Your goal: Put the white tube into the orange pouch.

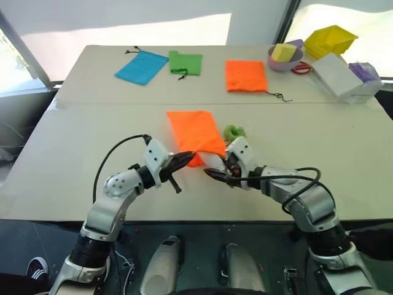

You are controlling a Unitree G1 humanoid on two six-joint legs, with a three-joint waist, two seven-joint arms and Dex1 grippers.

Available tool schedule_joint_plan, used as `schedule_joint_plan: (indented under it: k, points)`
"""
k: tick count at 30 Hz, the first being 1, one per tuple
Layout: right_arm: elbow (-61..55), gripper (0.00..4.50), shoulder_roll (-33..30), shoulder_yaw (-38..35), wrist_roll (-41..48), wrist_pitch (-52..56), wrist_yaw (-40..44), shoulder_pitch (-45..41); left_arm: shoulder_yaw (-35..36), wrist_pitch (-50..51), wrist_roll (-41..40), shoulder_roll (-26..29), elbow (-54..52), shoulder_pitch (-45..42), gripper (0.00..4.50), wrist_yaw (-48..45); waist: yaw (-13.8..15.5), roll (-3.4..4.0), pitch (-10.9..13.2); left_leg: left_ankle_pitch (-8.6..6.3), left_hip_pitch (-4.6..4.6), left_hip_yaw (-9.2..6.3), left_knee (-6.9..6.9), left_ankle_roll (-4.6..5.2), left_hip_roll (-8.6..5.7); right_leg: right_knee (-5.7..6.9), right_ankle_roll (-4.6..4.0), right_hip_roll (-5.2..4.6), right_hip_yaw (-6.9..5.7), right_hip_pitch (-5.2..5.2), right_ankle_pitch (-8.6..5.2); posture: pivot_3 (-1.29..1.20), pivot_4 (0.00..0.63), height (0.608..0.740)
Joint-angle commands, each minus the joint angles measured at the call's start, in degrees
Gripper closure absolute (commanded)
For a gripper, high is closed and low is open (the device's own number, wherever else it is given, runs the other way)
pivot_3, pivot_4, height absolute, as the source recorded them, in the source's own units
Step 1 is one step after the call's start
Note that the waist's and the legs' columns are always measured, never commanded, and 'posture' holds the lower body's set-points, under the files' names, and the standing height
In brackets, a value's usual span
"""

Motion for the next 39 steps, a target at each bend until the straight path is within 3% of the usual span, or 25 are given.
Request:
schedule_joint_plan:
  k: [1,10,15,21,22,25,26,32,39]
  points:
    - [2.03,2.67,3.39,0.84,-2.0,-0.15,-3.01,-3.81,-0.76,-0.84,0.16,-0.66,-1.98,0.29,4.5,0.25,0.05,0.01,0.0,0.0,0.0,-0.01,0.0,0.0,0.0,0.01,-0.02,0.01,0.0,-0.01,0.01,0.0,0.15,0.74]
    - [10.73,2.67,10.39,3.34,-8.81,-0.74,-9.42,-8.73,-2.49,-0.81,1.38,-0.26,-1.75,0.71,4.5,-0.08,0.19,0.01,0.0,0.02,0.0,0.02,-0.02,-0.01,-0.03,0.02,0.14,0.03,0.04,-0.03,0.1,0.0,0.15,0.74]
    - [13.85,2.67,13.92,0.07,-8.73,0.47,-11.7,-9.97,-2.48,-0.93,1.72,-0.23,-1.86,1.39,4.5,-0.14,-0.1,0.02,0.0,0.02,0.03,0.01,-0.02,-0.01,-0.01,0.05,0.13,0.06,0.05,-0.04,0.1,0.0,0.15,0.74]
    - [12.82,2.67,14.96,1.84,-7.75,-0.29,-7.6,-9.98,-2.6,-1.11,2.43,-0.41,-1.89,1.58,4.5,0.18,-0.8,0.03,0.0,0.02,0.05,-0.02,-0.02,-0.01,0.0,0.11,0.13,0.1,0.08,-0.06,0.1,0.0,0.15,0.74]
    - [12.38,1.65,14.93,1.77,-7.64,-0.42,-7.07,-9.76,-2.53,-1.15,2.5,-0.47,-1.9,1.62,4.5,0.24,-1.1,0.03,0.0,0.02,0.05,-0.01,-0.02,-0.01,0.0,0.11,0.13,0.1,0.08,-0.06,0.1,0.0,0.15,0.74]
    - [10.9,0.3,13.49,2.47,-7.86,-0.04,-5.2,-8.9,-2.44,-1.36,2.64,-0.46,-1.82,1.96,4.5,0.27,-1.27,0.03,-0.01,0.02,0.05,-0.01,-0.02,-0.01,-0.01,0.11,0.14,0.1,0.11,-0.05,0.1,0.0,0.15,0.74]
    - [10.41,0.08,12.65,3.24,-8.82,-0.26,-5.1,-8.68,-2.48,-1.45,2.69,-0.44,-1.86,2.13,4.5,0.27,-1.27,0.05,-0.01,0.02,0.06,0.0,-0.02,-0.01,-0.01,0.11,0.14,0.1,0.12,-0.05,0.1,0.0,0.15,0.74]
    - [-0.2,0.08,6.89,1.58,-3.89,4.49,1.16,-5.99,-2.0,-2.1,2.9,0.4,-1.46,3.13,4.5,-0.05,-1.27,0.05,-0.01,0.02,0.07,-0.02,-0.06,-0.01,0.03,0.11,0.14,0.14,0.15,-0.08,0.1,0.0,0.15,0.74]
    - [-8.94,0.08,-6.78,-3.83,1.1,5.4,9.84,-3.55,-0.38,-1.93,1.33,2.67,-2.57,4.71,4.5,-1.68,-1.14,0.04,-0.01,-0.01,0.06,0.0,-0.06,-0.06,0.02,0.06,-0.04,0.05,0.18,-0.07,-0.01,0.0,0.15,0.74]
